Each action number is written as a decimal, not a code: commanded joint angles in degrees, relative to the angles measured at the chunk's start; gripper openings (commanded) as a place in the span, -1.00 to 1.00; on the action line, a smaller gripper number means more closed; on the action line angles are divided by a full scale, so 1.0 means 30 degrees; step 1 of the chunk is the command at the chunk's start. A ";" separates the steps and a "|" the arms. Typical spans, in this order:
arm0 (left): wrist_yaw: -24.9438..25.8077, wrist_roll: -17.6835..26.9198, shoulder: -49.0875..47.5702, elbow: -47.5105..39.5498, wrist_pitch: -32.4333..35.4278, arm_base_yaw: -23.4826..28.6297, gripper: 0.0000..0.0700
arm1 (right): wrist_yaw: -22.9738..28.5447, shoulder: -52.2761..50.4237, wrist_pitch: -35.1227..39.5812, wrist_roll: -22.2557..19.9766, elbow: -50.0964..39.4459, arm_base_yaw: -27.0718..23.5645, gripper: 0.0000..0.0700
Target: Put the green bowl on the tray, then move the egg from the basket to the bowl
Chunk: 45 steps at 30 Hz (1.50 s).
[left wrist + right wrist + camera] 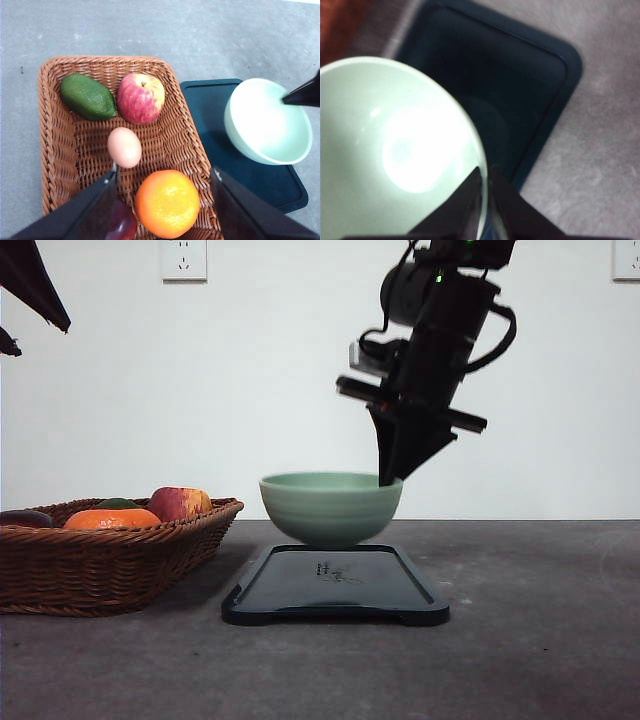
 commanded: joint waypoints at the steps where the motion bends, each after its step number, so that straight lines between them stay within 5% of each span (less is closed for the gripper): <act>1: 0.0015 -0.0015 0.0080 0.0474 0.0124 -0.0051 0.00 | -0.0061 0.0614 0.0273 0.0249 0.0466 0.0166 -1.00; 13: 0.0015 -0.0015 0.0407 0.0474 0.0039 -0.0051 0.00 | -0.0112 0.1646 0.0606 0.0256 0.0459 0.0231 -1.00; 15: 0.0015 -0.0015 0.0408 0.0474 0.0007 -0.0051 0.00 | -0.0128 0.1646 0.0558 0.0263 0.0459 0.0239 -0.91; 20: 0.0015 -0.0015 0.0408 0.0474 0.0010 -0.0051 0.00 | -0.0123 0.1604 -0.0092 0.0263 0.0701 0.0177 -0.26; 30: 0.0015 -0.0009 0.0408 0.0474 -0.0016 -0.0051 0.00 | 0.0153 -0.0534 0.0398 0.0081 0.0631 0.0120 -0.23; 45: 0.0015 -0.0007 0.0408 0.0474 -0.0428 -0.0051 0.00 | 0.0106 -1.1216 1.0539 0.0101 -1.4588 0.0086 -0.23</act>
